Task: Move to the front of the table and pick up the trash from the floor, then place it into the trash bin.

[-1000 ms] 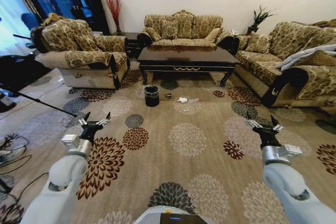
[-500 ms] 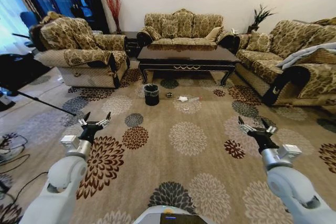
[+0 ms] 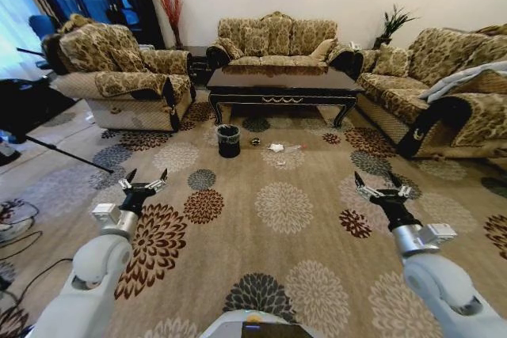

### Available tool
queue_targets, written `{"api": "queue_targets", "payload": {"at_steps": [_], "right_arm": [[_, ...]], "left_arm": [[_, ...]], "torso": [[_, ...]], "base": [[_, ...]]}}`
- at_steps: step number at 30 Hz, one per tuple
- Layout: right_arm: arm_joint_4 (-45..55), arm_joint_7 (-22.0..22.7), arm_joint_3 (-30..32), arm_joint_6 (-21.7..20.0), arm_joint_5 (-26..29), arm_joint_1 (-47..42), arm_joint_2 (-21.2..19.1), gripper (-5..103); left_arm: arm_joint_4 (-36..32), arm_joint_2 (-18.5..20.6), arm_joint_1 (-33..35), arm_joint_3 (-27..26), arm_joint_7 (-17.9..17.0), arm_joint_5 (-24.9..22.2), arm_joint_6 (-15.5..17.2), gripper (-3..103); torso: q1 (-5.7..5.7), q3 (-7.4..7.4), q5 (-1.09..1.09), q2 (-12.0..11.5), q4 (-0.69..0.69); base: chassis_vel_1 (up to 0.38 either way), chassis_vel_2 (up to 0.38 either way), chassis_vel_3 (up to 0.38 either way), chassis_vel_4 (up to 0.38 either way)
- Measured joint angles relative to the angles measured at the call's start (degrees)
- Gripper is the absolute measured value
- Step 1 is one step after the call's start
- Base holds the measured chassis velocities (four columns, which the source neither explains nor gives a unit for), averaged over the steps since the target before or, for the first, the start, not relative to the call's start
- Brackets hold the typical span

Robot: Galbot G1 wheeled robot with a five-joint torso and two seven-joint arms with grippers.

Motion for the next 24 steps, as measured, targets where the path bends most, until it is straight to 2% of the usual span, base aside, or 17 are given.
{"api": "queue_targets", "payload": {"at_steps": [2,24], "right_arm": [[-0.12,0.06,0.50,-0.05,-0.22,-0.30,0.14,100],[-2.40,0.23,1.59,-0.09,-1.03,0.22,0.67,100]], "left_arm": [[-0.02,0.04,-0.14,0.00,0.05,-0.08,0.00,100],[1.63,0.31,-1.36,-0.39,0.33,-0.56,0.08,100]], "torso": [[-0.25,-0.41,0.00,-0.65,0.03],[-2.43,-3.73,0.01,-6.16,0.02]], "base": [[0.000,0.000,0.000,0.000],[0.000,0.000,0.000,0.000]]}}
